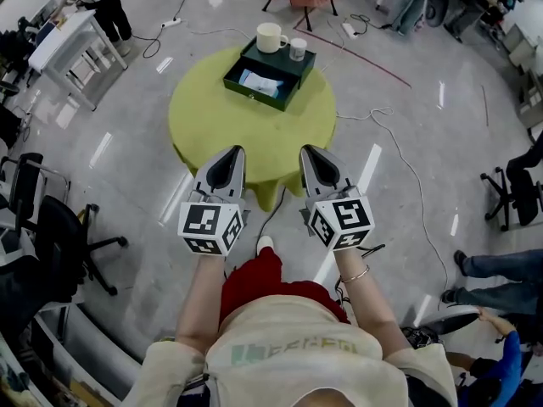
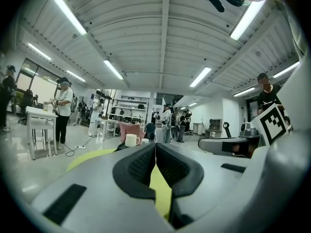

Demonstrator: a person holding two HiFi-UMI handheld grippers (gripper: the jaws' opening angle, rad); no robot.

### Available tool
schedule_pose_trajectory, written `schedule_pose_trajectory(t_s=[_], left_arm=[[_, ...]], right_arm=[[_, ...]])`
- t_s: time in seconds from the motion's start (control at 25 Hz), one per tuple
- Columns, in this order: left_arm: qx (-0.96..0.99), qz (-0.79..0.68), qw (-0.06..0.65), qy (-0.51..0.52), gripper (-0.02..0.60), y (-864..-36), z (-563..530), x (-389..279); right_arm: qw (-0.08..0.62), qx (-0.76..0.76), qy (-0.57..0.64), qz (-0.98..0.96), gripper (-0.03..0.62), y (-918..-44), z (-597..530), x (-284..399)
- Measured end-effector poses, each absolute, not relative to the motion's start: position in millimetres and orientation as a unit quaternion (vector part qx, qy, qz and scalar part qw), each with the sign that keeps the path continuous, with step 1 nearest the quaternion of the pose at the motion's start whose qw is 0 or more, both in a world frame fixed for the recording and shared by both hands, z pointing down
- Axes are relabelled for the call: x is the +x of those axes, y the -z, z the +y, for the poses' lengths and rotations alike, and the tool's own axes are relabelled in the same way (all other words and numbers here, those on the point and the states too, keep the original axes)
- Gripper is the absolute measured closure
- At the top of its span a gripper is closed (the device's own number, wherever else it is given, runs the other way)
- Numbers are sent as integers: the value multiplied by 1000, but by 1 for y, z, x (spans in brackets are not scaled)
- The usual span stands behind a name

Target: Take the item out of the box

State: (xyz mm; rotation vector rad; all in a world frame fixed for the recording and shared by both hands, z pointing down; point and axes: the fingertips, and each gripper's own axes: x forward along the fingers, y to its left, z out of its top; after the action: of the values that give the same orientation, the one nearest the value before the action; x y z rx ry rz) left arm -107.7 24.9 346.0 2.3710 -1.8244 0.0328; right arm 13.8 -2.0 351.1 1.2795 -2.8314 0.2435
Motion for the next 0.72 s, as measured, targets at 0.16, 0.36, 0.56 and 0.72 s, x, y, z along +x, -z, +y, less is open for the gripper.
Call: schedule_pose_trajectory(t_s=[0.16, 0.36, 0.56, 0.72], left_arm=[[794, -602, 80, -11, 557, -350, 0, -122], [798, -596, 81, -11, 557, -354, -24, -137], [799, -595, 87, -8, 557, -357, -41, -151], [804, -588, 86, -11, 557, -358, -52, -151]], right_arm=[[16, 413, -78, -907, 557, -353, -26, -3], [21, 419, -78, -904, 557, -355, -50, -20], [28, 423, -73, -903, 557, -354, -67, -31], [32, 428, -75, -900, 557, -356, -75, -32]])
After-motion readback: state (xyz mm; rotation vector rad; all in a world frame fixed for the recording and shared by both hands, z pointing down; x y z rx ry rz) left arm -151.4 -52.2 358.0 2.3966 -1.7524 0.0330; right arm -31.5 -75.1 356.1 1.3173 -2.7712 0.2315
